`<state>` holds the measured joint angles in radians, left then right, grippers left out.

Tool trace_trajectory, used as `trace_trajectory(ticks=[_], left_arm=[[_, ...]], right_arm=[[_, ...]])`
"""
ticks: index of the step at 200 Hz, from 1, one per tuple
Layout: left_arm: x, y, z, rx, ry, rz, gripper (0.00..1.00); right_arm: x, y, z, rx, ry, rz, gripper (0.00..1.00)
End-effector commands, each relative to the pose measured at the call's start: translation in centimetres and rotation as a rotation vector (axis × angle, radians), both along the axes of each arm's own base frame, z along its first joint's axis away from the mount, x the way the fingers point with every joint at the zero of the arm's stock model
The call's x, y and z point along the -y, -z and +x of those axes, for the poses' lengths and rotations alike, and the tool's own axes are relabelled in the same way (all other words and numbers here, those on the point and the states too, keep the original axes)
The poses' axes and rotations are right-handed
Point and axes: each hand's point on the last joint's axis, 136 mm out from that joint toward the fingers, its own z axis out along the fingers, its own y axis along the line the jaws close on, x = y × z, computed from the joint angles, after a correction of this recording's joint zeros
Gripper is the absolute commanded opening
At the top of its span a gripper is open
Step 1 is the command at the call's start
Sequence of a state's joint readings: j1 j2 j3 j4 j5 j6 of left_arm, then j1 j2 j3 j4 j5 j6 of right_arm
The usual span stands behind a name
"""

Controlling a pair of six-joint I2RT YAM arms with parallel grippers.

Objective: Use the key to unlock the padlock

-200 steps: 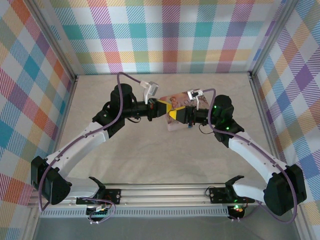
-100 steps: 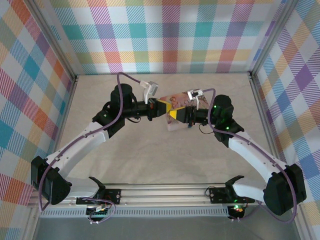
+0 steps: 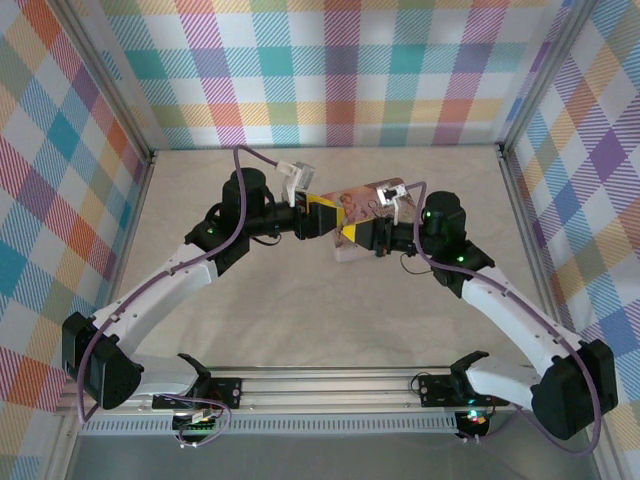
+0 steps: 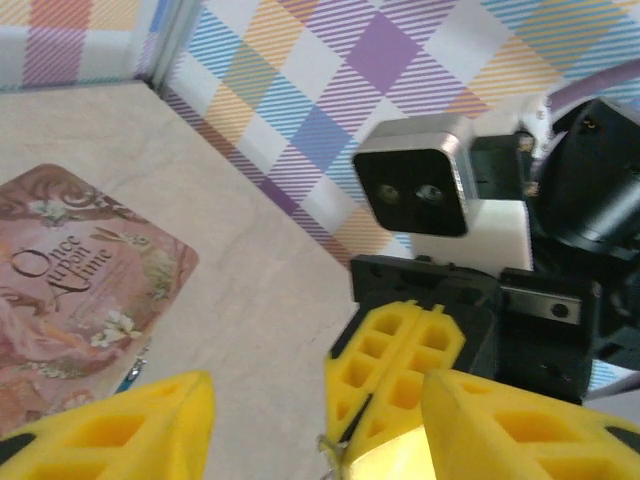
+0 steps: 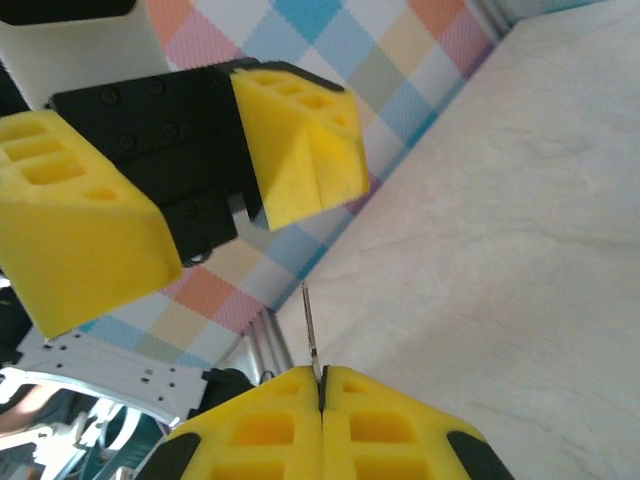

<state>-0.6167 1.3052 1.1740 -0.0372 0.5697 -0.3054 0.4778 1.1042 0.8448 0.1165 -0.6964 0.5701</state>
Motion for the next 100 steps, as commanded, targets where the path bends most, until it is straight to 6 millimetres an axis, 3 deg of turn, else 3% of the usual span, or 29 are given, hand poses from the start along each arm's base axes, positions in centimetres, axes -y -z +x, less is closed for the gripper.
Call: trace_trajectory(ticks=[1,49,79,100], left_arm=[[-0.6,0.5,1.3,0.008,-0.065,0.045,0.63],[0.0,5.8,3.1,-0.082,-0.094,0.181,0.70],[2.2,9.0,3.4,-0.144,-0.043,0.264,0.70],[4.3,10.6,4.2,-0.174,-0.013,0.301,0.70]], right_arm=[[1.8,1.0,0.8,0.019,0.124,-0.126,0.02],[8.4,5.5,2.8,-0.143,0.447,-0.328,0.01],[13.4,8.4,2.9,-0.269,0.644,-0.440,0.01],[15.6,9.8,2.4,-0.331,0.720,-0.501,0.02]])
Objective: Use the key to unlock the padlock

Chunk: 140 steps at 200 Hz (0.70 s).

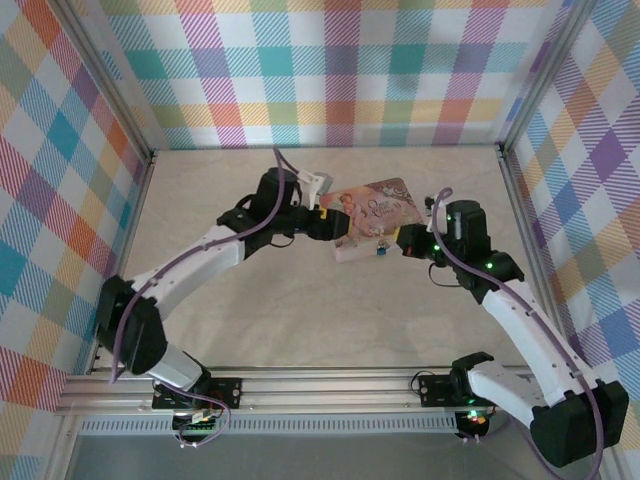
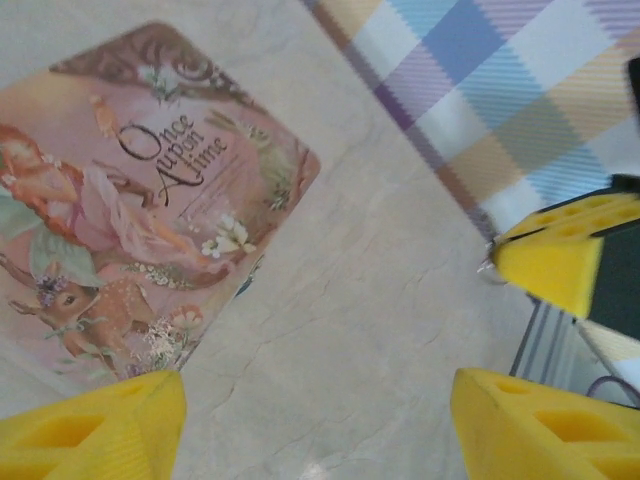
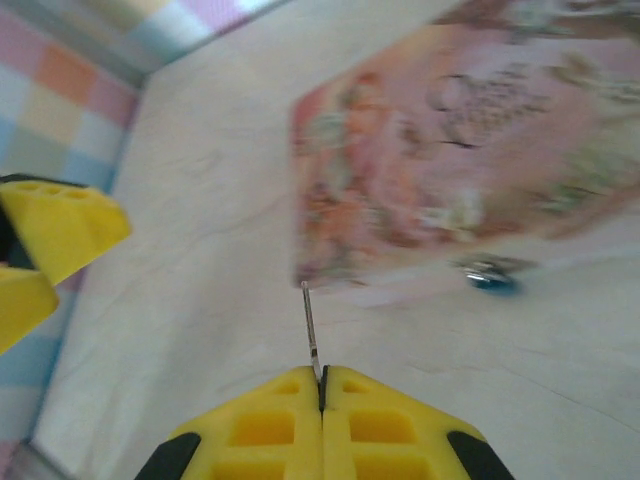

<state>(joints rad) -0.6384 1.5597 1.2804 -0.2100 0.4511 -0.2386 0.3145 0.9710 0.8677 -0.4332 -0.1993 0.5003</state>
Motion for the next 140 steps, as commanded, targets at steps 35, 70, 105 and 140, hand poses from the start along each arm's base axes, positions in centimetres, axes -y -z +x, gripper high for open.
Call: trace_trajectory(ticks=[35,70,105,140], left_arm=[[5.1,4.8,0.3,-0.092,0.104,0.164,0.71],[6.3,7.5,1.6,-0.101,0.090,0.287,0.71],[6.1,9.9,2.5,-0.120,0.062,0.391,0.71],[5.6,11.5,2.7,-0.144,0.051,0.448,0.71]], right_arm=[[4.7,3.5,-1.8,-0.148,0.184,-0.135,0.02],[4.9,4.1,-2.2,-0.165,0.194,-0.136,0.02],[5.0,4.4,-2.3,-0.178,0.198,-0.137,0.02],[4.9,4.4,-2.2,-0.181,0.196,-0.133,0.02]])
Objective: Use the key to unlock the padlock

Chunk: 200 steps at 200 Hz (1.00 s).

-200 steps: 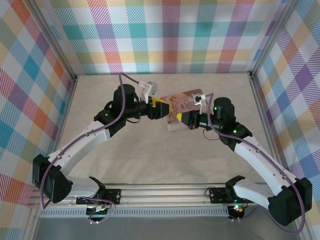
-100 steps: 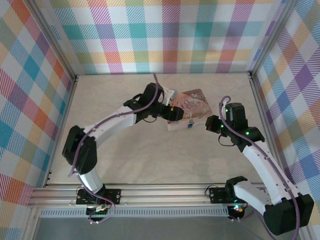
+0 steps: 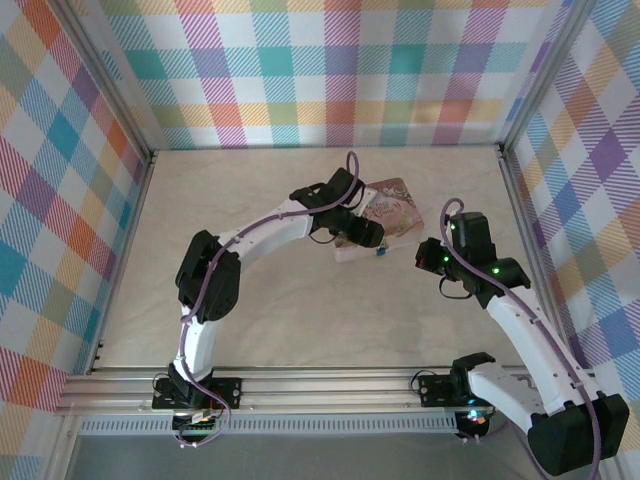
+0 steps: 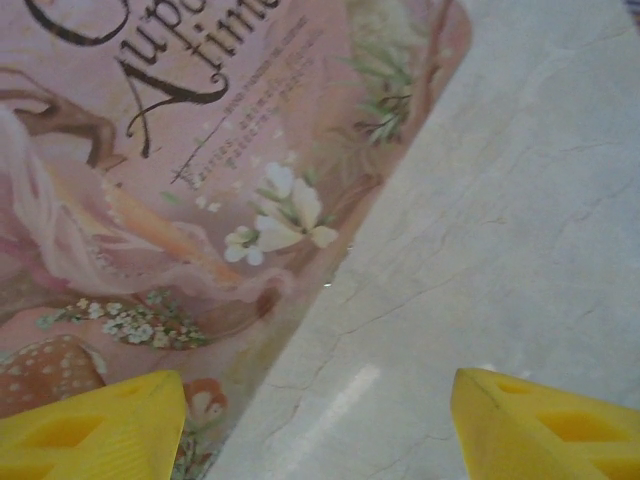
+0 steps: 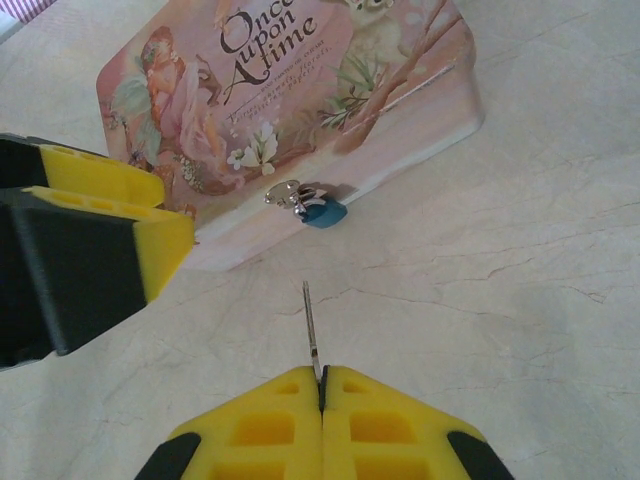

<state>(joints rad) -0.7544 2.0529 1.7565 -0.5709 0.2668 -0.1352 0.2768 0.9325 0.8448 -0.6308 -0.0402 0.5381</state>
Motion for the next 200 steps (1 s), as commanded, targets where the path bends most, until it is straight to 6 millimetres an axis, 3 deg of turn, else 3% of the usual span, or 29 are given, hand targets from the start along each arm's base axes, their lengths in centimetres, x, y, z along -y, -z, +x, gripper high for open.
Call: trace_trajectory(ticks=[1,102,152,200], left_arm=[[-0.7,1.0,-0.5,-0.010,0.006,0.079,0.71],[-5.1,2.6,-1.9,-0.053,-0.034,0.209,0.73],[-10.0,2.7,-1.2,-0.090,-0.165,0.194,0.73],[-14.9,3.2,0.8,-0.117,-0.298,0.163,0.72]], right_arm=[[0.3,0.5,-0.2,-0.021,0.014,-0.004,0.02],[0.4,1.0,-0.2,-0.050,0.021,-0.012,0.02],[-0.2,0.9,0.0,-0.041,-0.009,0.006,0.02],[-1.5,0.7,0.5,-0.025,-0.056,0.057,0.02]])
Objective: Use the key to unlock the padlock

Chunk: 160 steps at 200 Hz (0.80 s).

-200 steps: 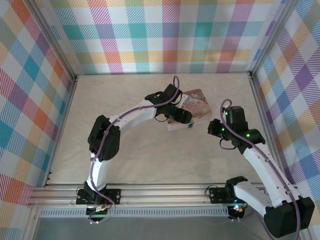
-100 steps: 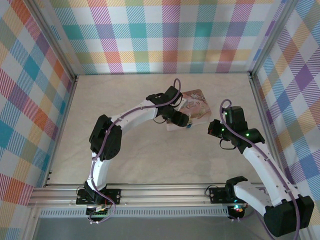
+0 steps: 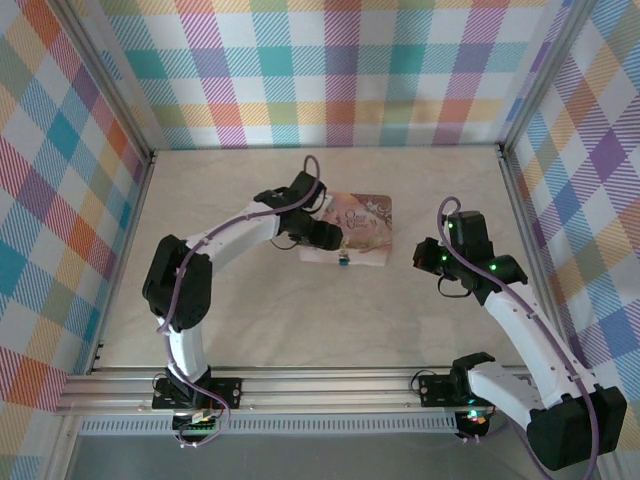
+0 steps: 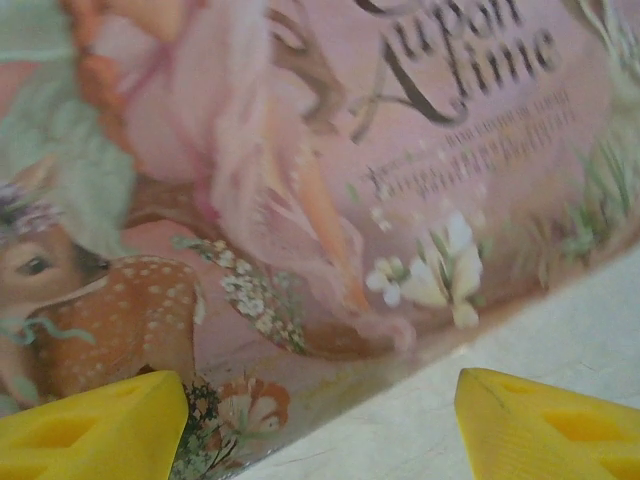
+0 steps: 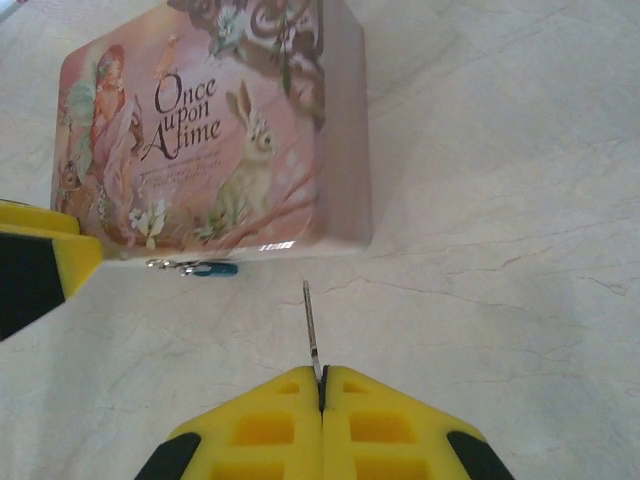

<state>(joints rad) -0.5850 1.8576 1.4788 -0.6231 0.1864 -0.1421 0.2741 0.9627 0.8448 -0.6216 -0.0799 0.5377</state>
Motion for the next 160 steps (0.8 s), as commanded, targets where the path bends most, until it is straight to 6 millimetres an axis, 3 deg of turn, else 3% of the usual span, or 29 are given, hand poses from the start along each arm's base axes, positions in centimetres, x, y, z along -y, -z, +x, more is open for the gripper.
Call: trace_trajectory(ticks=[1,38,83,124,160], left_arm=[[-3.1,1.1,0.3,-0.048,-0.086,0.024,0.72],[-4.6,0.6,2.3,-0.029,-0.127,0.002,0.73],[-3.3,-2.6,3.0,0.056,-0.093,-0.120,0.74],[-3.8,-5.9,2.0,0.161,-0.116,-0.192,0.76],[-4.4,-7.6,-0.3,0.222,-0.131,-0.290,0.77]], right_arm=[[-0.8,0.2,0.3,0.003,-0.032,0.037,0.02],[-1.9,0.0,0.6,0.013,-0.073,0.080,0.02],[-3.9,-0.4,1.0,0.044,-0.161,0.168,0.02],[-7.0,-0.7,1.8,0.050,-0.284,0.285,0.01],[-9.4,-0.1,3.2,0.053,-0.376,0.306,0.01]])
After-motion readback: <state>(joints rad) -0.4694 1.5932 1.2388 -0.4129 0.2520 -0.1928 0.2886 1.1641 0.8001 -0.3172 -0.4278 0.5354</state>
